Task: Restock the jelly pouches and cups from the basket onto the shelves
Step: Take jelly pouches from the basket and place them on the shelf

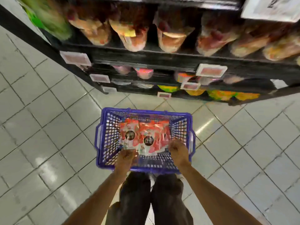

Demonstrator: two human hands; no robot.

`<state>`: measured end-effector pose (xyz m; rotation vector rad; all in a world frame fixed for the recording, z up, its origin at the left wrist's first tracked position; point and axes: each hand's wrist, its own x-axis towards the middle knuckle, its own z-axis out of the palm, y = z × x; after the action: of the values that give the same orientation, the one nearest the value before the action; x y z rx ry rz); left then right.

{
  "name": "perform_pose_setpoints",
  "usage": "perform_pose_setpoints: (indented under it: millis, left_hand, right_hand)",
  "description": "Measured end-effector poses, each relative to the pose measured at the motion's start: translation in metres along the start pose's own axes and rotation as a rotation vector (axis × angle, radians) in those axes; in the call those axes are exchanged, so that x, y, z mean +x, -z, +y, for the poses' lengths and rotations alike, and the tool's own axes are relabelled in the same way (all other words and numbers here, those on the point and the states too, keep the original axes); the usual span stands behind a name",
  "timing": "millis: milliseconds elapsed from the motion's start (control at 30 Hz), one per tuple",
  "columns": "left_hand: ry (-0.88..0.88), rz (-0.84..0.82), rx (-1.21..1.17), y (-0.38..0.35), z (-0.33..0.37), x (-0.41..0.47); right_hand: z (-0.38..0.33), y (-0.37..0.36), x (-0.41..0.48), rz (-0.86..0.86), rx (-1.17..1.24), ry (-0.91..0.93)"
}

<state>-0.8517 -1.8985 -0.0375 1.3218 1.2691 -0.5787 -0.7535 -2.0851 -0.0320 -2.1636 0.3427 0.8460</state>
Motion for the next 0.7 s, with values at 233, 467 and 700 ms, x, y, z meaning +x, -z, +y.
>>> perform_pose_setpoints:
  millis: [233,467,700]
  left_hand:
    - [0.015,-0.041,0.337,-0.044,-0.074,0.137]
    - [0.107,-0.07,0.238,-0.086,-0.112,0.222]
    - [0.126,0.01,0.242,-0.111,-0.109,0.24]
  right_hand:
    - [0.112,-0.087,0.107,-0.115,-0.266,-0.099]
    - [0.172,-0.14,0.191,-0.162,-0.186,-0.284]
    - [0.195,-0.15,0.207,-0.334,0.06,-0.351]
